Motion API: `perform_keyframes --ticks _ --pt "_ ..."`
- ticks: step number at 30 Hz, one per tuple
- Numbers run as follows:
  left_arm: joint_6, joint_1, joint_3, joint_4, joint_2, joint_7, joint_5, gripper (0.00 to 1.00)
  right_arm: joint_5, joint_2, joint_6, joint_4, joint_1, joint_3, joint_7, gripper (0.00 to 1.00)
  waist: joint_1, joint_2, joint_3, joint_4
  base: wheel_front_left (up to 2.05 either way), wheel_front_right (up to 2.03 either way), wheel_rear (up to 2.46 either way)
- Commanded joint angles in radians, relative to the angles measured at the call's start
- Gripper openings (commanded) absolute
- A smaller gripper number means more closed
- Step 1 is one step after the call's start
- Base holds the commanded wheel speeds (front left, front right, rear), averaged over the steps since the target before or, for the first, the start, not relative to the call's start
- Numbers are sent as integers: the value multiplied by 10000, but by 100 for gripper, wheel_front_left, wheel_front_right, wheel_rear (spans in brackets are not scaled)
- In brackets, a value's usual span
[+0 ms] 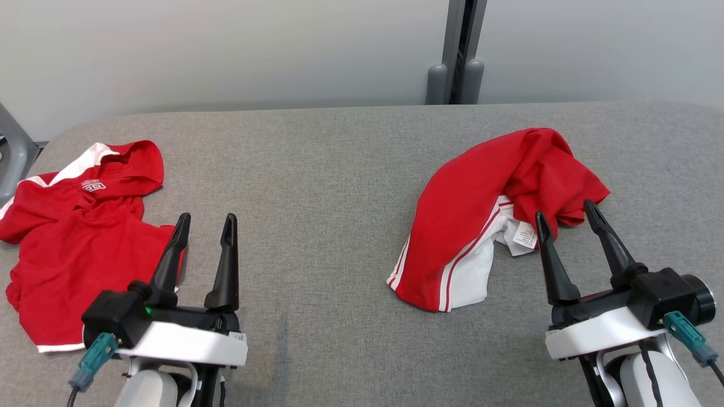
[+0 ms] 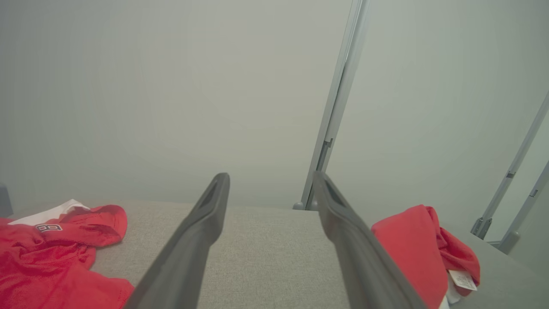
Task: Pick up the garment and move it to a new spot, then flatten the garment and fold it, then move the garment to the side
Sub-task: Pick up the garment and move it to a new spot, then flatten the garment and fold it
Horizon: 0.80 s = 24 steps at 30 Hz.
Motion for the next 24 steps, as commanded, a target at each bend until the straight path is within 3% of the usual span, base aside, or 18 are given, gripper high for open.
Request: perform_keyframes --ticks 1,10,24 --pt "-129 272 288 -202 -158 -31 274 100 85 -65 -3 75 134 31 -26 100 0 0 -54 35 0 0 0" --pt "-466 395 475 -155 -446 -32 792 100 128 -61 -3 817 174 44 -27 100 0 0 57 111 0 0 0" --pt "-618 73 319 -1 -512 -32 823 100 1330 -68 -3 4383 -764 600 -25 100 0 0 451 948 0 0 0"
